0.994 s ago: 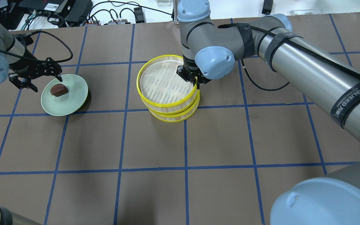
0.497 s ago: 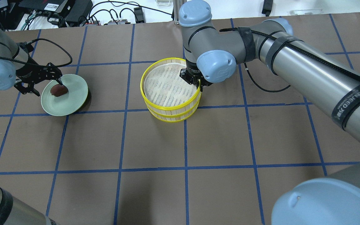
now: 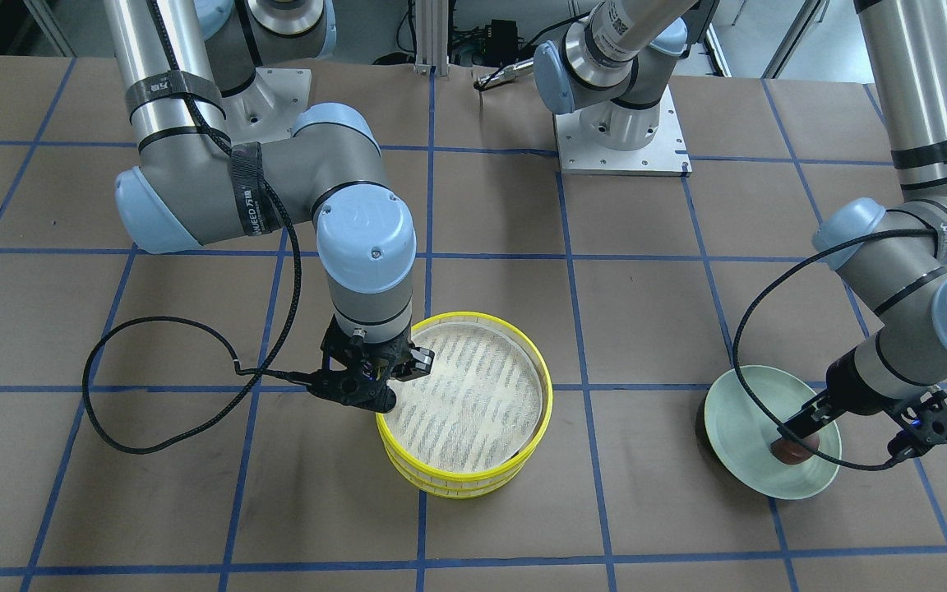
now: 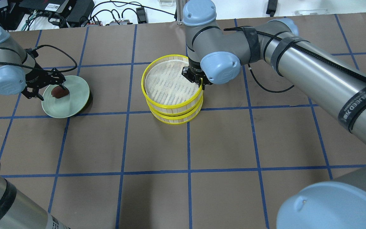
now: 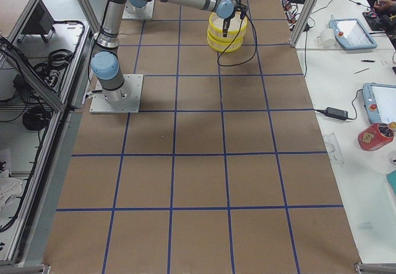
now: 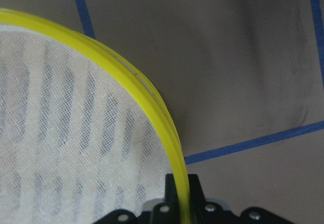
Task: Place buns in different layers of steamer
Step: 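Lower the left gripper onto the dark brown bun and close on it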
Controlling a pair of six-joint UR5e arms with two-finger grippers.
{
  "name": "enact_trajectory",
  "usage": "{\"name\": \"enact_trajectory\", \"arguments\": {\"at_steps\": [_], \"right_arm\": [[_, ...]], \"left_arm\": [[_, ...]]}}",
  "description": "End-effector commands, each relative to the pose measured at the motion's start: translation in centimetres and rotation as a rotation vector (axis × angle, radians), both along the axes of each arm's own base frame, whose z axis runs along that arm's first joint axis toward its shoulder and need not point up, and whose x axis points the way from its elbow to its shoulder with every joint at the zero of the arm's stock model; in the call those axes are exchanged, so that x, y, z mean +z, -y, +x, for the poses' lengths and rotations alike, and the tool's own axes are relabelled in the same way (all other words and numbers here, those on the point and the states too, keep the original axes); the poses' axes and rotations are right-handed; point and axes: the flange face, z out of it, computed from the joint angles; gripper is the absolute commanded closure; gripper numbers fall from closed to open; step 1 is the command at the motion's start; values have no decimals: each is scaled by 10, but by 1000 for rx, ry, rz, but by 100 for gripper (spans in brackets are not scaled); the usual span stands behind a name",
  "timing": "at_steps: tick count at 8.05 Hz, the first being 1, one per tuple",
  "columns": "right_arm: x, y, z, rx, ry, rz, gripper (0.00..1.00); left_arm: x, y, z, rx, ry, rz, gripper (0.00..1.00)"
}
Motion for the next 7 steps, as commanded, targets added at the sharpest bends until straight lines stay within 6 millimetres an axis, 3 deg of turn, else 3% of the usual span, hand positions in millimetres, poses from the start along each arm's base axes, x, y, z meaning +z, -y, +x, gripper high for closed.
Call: {"name": "enact_trajectory", "arguments": {"at_steps": [1,5,6,7], "right_arm": [[-2,1,0,1,2,0,96],[-13,-2,0,1,7,4,95],[-13,-2,0,1,7,4,94],[-14,-3,0,1,7,6,91]], "left_arm": [[-14,7,2,9,2,-13,20],[-11,13,4,6,6,-21,20],[-16,14,2,4,2,-14,23],[-16,14,2,4,2,-14,33]]}}
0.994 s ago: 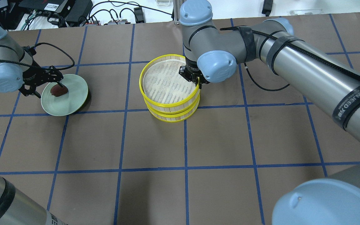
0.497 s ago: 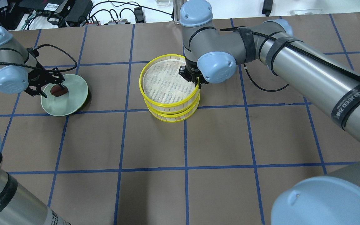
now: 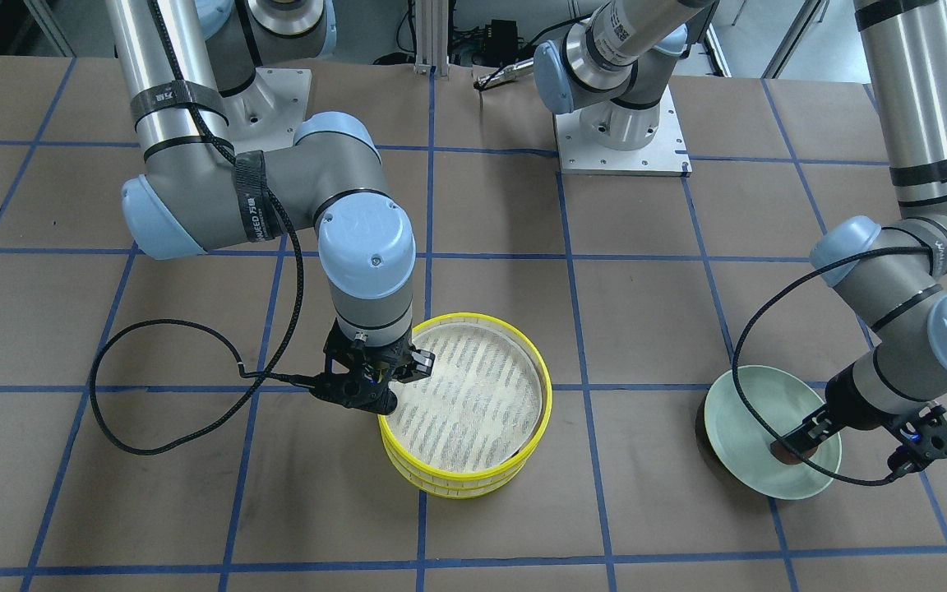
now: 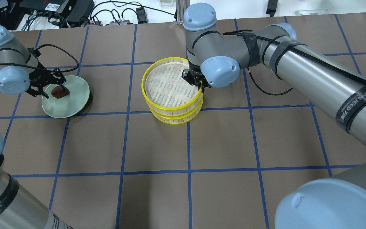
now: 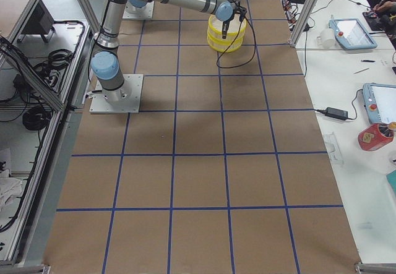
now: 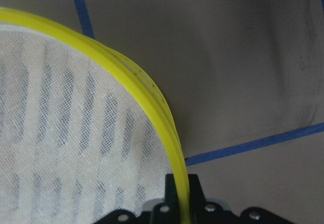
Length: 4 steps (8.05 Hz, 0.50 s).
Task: Place buns in different layers of steamer
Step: 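Lower the left gripper onto the dark brown bun and close on it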
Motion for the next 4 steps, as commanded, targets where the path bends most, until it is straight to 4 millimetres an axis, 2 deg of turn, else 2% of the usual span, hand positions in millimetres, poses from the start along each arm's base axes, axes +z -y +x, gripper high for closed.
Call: {"name": "enact_trajectory", "arguments": {"at_steps": [1,2,4], "right_arm": [[-1,-1,0,0,1,2,82],[0,-1,0,-2,5,0,70],[2,-1,0,-2,9,-2,35]], "left_arm": [[-4,1,-2,-4,-3,5,33],[-6,1,-2,-5,-4,8,33],[-9,1,-2,-8,-4,13,33]]}}
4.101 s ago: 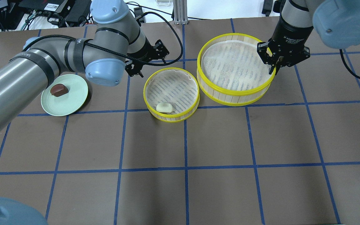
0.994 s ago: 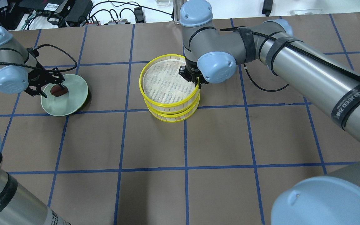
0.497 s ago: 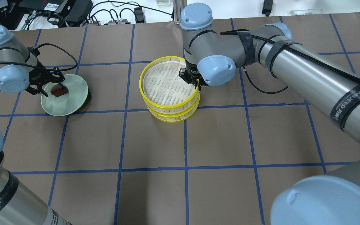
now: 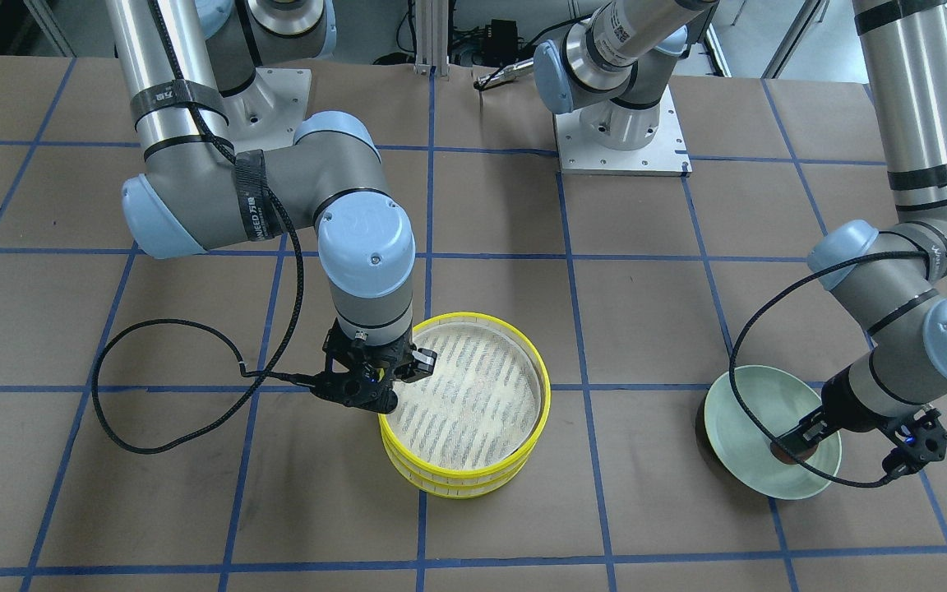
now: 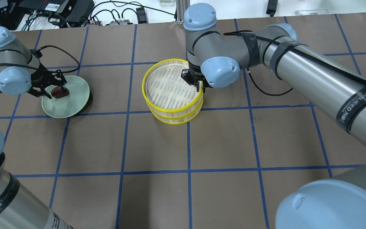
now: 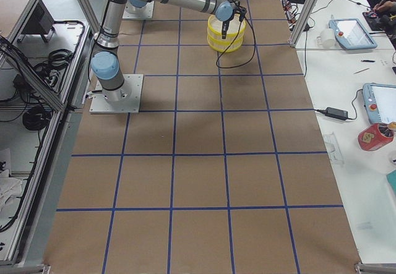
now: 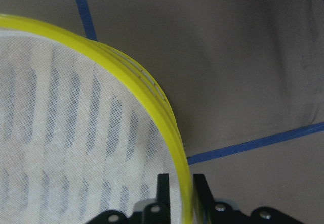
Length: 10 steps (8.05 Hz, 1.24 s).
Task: Place buns in different layers of steamer
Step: 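Lower the left gripper onto the dark brown bun and close on it, then lift the brown bun with the left gripper while the right gripper releases and rises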
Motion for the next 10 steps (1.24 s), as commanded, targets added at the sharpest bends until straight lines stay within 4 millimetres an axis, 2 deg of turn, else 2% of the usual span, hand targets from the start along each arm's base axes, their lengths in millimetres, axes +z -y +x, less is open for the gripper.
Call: {"name": "enact_trajectory", "arguments": {"at_steps": [1,2,3,4,5,6,7,8,9,10], "right_arm": [[3,-1,0,0,4,-3,0],[5,-1,0,0,4,-5,0],[20,-3,-2,12,11,-26,0],[41,-4,-11,3,16,-53,0],[70,-3,-35,-34,24,-86,0],[104,-9,-68,-82,36,-77,0],[143,-25,-103,-82,47,-56,0],[180,-47,-141,-49,34,-34,0],[208,-71,-175,-33,29,3,0],[229,-93,-198,-29,29,25,0]], "left_arm": [[-3,0,-1,-3,-1,7,64],[-1,1,-2,-3,0,4,82],[1,2,-2,2,2,0,98],[10,3,-2,17,8,-8,100],[17,4,-7,10,16,-15,100],[29,5,-19,-7,21,-23,100],[52,2,-32,-22,23,-33,100],[79,-3,-53,-41,29,-46,100],[104,-9,-83,-20,27,-54,100],[127,-15,-120,-18,25,-72,100]]}}
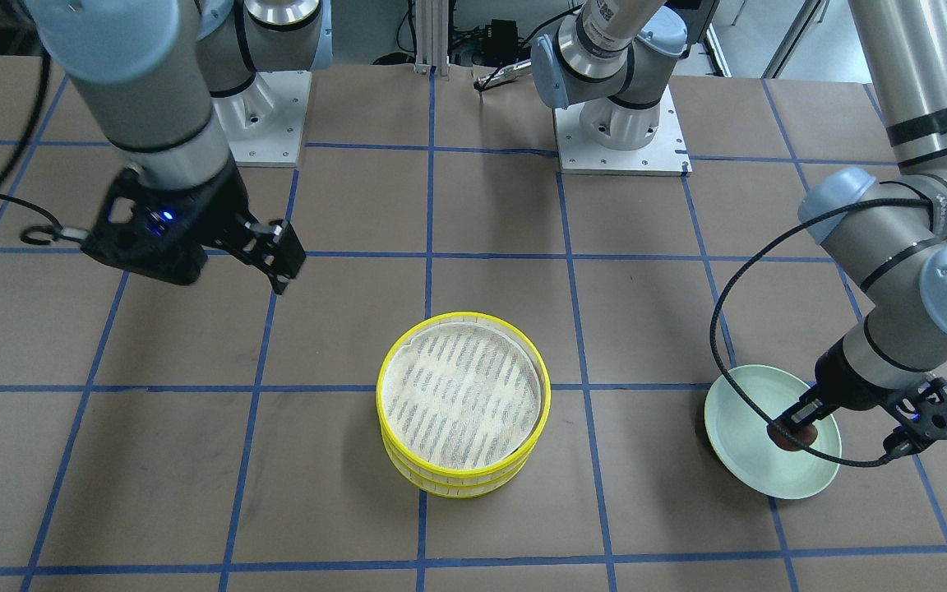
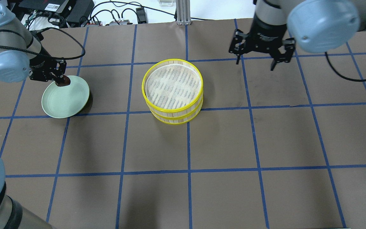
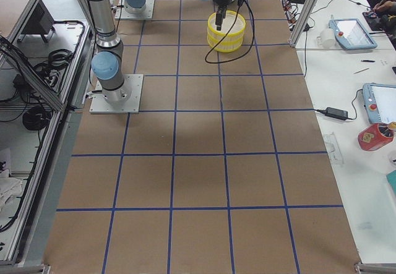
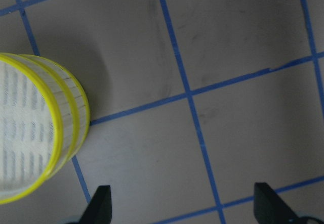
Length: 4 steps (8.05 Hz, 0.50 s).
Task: Place buns in different layers of steamer
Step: 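Lift the brown bun with the left gripper while the right gripper releases and rises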
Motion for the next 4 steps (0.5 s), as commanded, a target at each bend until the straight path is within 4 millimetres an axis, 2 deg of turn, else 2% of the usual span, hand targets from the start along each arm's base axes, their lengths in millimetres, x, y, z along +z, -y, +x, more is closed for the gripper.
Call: {"name": "enact_trajectory", "arguments": {"at_steps": [1,2,4], "right_arm": [[70,-73,-57,22,3,57,0],[68,-82,-57,29,2,63,0],[65,-80,-57,29,7,57,0]], "left_arm": [[62,-18,-94,-2,-4,-37,100],[77,-26,-131,8,-13,-58,100],[99,-37,-205,36,-51,-100,100]]}}
